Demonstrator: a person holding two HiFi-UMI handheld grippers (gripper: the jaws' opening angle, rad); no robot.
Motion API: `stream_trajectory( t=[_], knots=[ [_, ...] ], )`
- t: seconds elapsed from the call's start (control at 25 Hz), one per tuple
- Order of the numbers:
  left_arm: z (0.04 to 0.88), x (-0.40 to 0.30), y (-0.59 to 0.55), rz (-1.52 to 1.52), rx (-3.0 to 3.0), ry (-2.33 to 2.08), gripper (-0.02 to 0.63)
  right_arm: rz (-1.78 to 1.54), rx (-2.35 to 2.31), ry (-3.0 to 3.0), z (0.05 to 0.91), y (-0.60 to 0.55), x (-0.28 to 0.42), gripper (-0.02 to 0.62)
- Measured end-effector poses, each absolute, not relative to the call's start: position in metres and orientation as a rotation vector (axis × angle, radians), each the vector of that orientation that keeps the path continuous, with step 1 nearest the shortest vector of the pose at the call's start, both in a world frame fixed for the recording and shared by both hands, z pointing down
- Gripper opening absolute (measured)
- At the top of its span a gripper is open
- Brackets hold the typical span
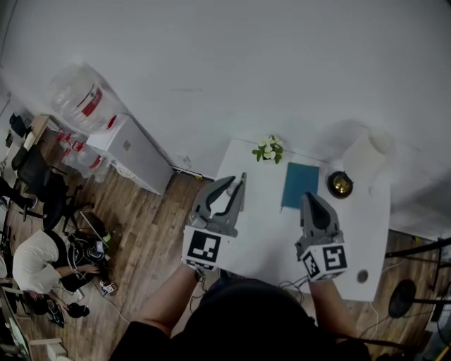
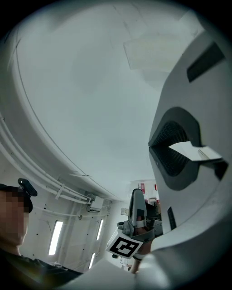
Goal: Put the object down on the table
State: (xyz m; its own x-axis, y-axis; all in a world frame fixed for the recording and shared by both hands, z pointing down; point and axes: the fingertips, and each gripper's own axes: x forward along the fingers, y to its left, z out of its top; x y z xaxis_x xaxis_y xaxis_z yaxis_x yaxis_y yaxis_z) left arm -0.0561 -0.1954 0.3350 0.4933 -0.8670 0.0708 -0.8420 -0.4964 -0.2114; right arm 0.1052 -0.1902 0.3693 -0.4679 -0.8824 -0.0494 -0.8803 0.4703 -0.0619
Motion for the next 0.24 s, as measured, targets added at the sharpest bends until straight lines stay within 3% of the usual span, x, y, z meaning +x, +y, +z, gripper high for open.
stream_trajectory(
  t=[0.24],
  knots=[
    [0.345,-0.042,-0.190,-0.284,-2.581,1.521,0.057,-0.074,-1.574,2.648,0.377,-0.188,0.123,0.003]
  ],
)
